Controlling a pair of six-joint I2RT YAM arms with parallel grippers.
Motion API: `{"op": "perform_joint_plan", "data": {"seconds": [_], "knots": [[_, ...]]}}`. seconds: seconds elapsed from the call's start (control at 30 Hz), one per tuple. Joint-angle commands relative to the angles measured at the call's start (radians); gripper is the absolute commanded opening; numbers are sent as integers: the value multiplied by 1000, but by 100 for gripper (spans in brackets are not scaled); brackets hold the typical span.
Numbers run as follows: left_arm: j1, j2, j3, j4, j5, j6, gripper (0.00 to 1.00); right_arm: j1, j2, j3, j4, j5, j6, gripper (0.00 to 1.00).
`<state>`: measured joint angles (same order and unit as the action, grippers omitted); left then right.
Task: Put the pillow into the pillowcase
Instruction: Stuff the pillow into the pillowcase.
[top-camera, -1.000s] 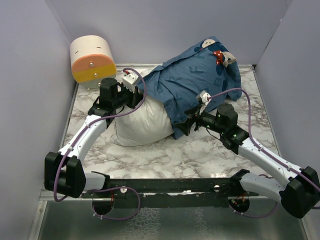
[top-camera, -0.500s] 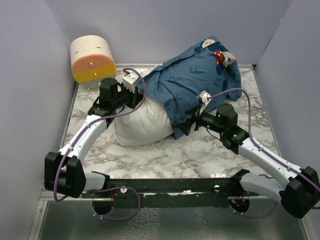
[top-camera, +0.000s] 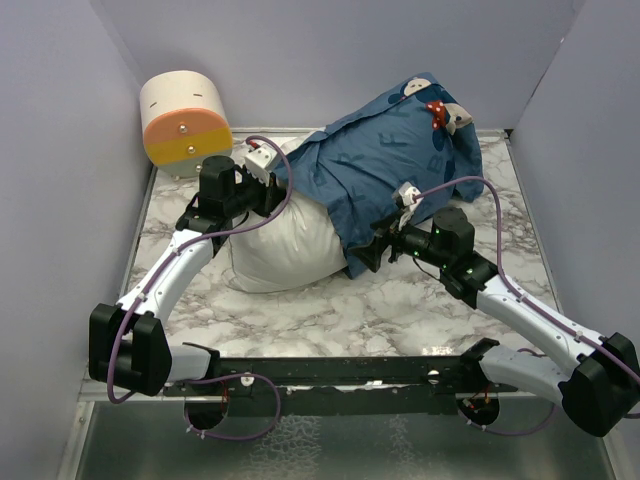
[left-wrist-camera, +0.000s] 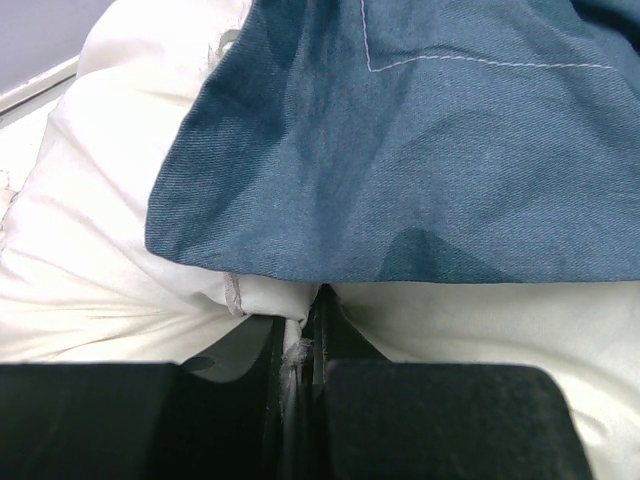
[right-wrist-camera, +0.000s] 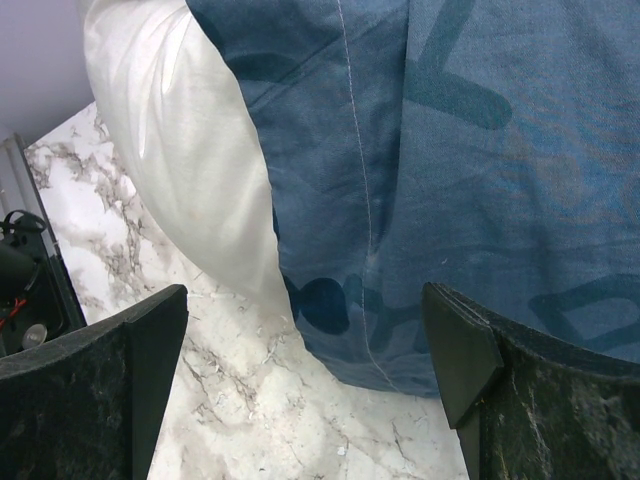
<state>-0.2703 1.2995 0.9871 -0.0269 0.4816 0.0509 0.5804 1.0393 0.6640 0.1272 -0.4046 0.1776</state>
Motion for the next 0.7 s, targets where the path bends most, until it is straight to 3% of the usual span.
{"op": "perform_joint_plan", "data": {"seconds": [0.0,0.67], "knots": [[-12,32,-22,-125,23,-6,0,0,-17,2,2,24,-15,100],[-12,35,-20,-127,25,-7,0,1,-7,7,-11,39,-28,99]]}}
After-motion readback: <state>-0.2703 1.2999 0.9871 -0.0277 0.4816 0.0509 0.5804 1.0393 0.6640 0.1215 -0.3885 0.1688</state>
